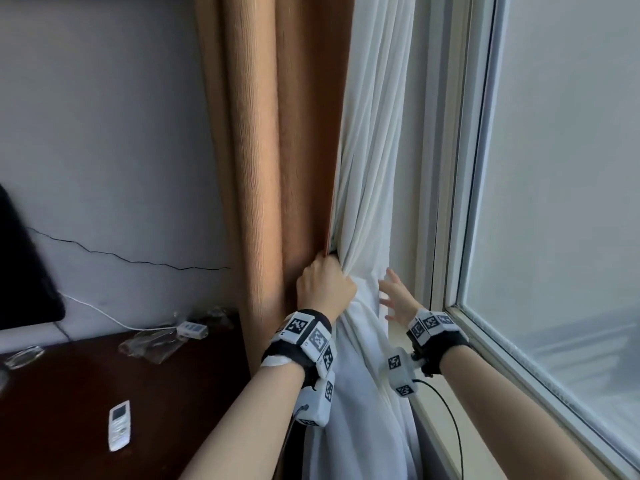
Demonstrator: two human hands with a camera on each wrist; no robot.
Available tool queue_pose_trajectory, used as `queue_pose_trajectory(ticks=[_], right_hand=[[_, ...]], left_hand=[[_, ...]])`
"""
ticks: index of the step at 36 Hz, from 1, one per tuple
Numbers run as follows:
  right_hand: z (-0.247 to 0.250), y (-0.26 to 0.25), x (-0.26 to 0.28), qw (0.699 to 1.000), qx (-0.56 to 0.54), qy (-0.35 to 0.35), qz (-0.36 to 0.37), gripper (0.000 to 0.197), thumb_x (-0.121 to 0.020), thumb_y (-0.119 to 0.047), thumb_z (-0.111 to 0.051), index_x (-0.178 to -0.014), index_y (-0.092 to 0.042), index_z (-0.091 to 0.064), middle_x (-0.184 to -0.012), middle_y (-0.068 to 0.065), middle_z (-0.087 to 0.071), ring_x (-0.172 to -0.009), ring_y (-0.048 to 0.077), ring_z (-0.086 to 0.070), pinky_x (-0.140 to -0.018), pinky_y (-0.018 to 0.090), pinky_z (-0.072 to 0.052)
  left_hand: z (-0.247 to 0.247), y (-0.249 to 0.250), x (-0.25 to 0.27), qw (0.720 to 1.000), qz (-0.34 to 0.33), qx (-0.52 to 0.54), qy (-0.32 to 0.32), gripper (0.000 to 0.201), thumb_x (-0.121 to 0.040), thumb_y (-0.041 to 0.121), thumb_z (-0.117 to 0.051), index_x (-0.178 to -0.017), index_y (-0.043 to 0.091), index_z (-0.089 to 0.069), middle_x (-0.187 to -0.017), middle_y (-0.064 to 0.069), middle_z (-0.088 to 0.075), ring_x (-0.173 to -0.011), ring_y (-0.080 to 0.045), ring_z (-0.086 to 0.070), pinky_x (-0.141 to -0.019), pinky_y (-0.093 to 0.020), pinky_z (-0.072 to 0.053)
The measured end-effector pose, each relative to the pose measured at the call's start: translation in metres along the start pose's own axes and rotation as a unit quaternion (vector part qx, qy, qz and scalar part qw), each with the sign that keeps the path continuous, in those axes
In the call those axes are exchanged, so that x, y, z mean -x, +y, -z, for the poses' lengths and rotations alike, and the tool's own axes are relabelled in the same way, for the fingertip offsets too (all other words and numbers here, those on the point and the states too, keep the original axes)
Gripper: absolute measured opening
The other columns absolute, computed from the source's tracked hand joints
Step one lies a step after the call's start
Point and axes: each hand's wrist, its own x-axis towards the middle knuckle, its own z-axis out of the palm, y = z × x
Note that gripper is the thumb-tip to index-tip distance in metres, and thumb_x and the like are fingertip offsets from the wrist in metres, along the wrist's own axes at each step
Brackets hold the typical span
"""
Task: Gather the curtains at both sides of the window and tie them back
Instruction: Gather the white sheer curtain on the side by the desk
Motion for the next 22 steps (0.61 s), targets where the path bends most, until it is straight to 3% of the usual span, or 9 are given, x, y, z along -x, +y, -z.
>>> queue_pose_trajectory(ticks=[2, 3, 4, 6, 9, 14, 16, 19, 22], right_hand=[[-0.011, 0.000, 0.004, 0.999, 0.001, 0.015, 0.034, 0.038, -0.094, -0.024, -0.054, -0.132, -0.020, -0.052, -0.107, -0.002, -0.061, -0.098, 0.018, -0.058, -0.083, 0.035, -0.049], [-0.017, 0.000, 0.008, 0.997, 0.007, 0.039, 0.068, 0.020, -0.093, -0.017, -0.057, -0.109, -0.012, -0.066, -0.092, 0.001, -0.066, -0.084, 0.015, -0.059, -0.070, 0.028, -0.050], [-0.023, -0.001, 0.013, 0.994, 0.014, 0.057, 0.097, 0.010, -0.091, -0.012, -0.060, -0.088, -0.009, -0.069, -0.081, 0.002, -0.067, -0.074, 0.013, -0.058, -0.063, 0.024, -0.049], [-0.028, 0.001, 0.021, 0.989, 0.029, 0.068, 0.130, 0.015, -0.088, -0.011, -0.066, -0.073, -0.010, -0.066, -0.071, 0.001, -0.066, -0.066, 0.010, -0.058, -0.058, 0.021, -0.050], [-0.029, 0.005, 0.023, 0.988, 0.037, 0.069, 0.131, 0.004, -0.087, -0.009, -0.066, -0.084, -0.008, -0.068, -0.078, 0.005, -0.070, -0.073, 0.016, -0.064, -0.064, 0.027, -0.056], [-0.014, 0.004, 0.032, 0.976, -0.047, 0.174, 0.120, 0.029, -0.089, -0.012, -0.037, -0.108, -0.024, -0.055, -0.089, 0.003, -0.063, -0.069, 0.016, -0.057, -0.061, 0.029, -0.047], [-0.011, 0.002, 0.044, 0.983, -0.068, 0.104, 0.135, 0.021, -0.093, -0.030, -0.040, -0.105, -0.032, -0.057, -0.097, -0.003, -0.065, -0.081, 0.013, -0.063, -0.070, 0.029, -0.050], [-0.017, 0.005, 0.059, 0.982, -0.014, -0.027, 0.187, 0.039, -0.095, -0.057, -0.038, -0.130, -0.044, -0.049, -0.130, -0.016, -0.058, -0.119, 0.007, -0.055, -0.099, 0.036, -0.043], [-0.024, 0.003, 0.069, 0.966, 0.058, -0.060, 0.245, 0.046, -0.100, -0.050, -0.033, -0.145, -0.047, -0.027, -0.147, -0.030, -0.033, -0.137, -0.002, -0.031, -0.114, 0.032, -0.023]], left_hand=[[-0.001, -0.001, -0.002, 1.000, 0.005, 0.012, 0.003, 0.029, -0.089, 0.028, -0.054, -0.109, 0.008, -0.061, -0.117, -0.014, -0.058, -0.107, -0.039, -0.057, -0.087, -0.043, -0.048], [-0.001, -0.002, -0.003, 1.000, 0.006, 0.016, 0.004, 0.031, -0.089, 0.030, -0.054, -0.110, 0.009, -0.061, -0.117, -0.013, -0.058, -0.107, -0.038, -0.057, -0.087, -0.044, -0.048], [-0.001, -0.002, -0.004, 1.000, 0.008, 0.019, 0.006, 0.031, -0.089, 0.031, -0.054, -0.110, 0.009, -0.061, -0.117, -0.013, -0.058, -0.107, -0.038, -0.057, -0.088, -0.044, -0.049], [-0.002, -0.003, -0.005, 1.000, 0.008, 0.019, 0.011, 0.030, -0.090, 0.030, -0.054, -0.111, 0.009, -0.061, -0.117, -0.014, -0.058, -0.106, -0.038, -0.058, -0.087, -0.044, -0.049], [-0.003, -0.004, -0.005, 1.000, 0.008, 0.018, 0.021, 0.030, -0.089, 0.028, -0.053, -0.111, 0.009, -0.061, -0.115, -0.014, -0.059, -0.104, -0.039, -0.058, -0.085, -0.044, -0.049], [-0.005, -0.004, -0.006, 1.000, 0.009, 0.017, 0.025, 0.032, -0.091, 0.031, -0.054, -0.110, 0.007, -0.061, -0.115, -0.015, -0.058, -0.105, -0.039, -0.058, -0.085, -0.045, -0.050], [-0.006, -0.003, -0.006, 1.000, 0.006, 0.020, 0.024, 0.036, -0.093, 0.036, -0.053, -0.111, 0.007, -0.062, -0.116, -0.016, -0.058, -0.105, -0.040, -0.058, -0.084, -0.045, -0.050], [-0.007, -0.001, -0.006, 1.000, -0.003, 0.026, 0.016, 0.044, -0.094, 0.045, -0.048, -0.112, 0.008, -0.063, -0.115, -0.017, -0.059, -0.103, -0.042, -0.058, -0.083, -0.045, -0.050], [-0.007, 0.003, -0.005, 0.999, -0.002, 0.037, 0.004, 0.044, -0.095, 0.043, -0.044, -0.115, 0.009, -0.061, -0.118, -0.017, -0.058, -0.106, -0.041, -0.057, -0.086, -0.045, -0.049]])
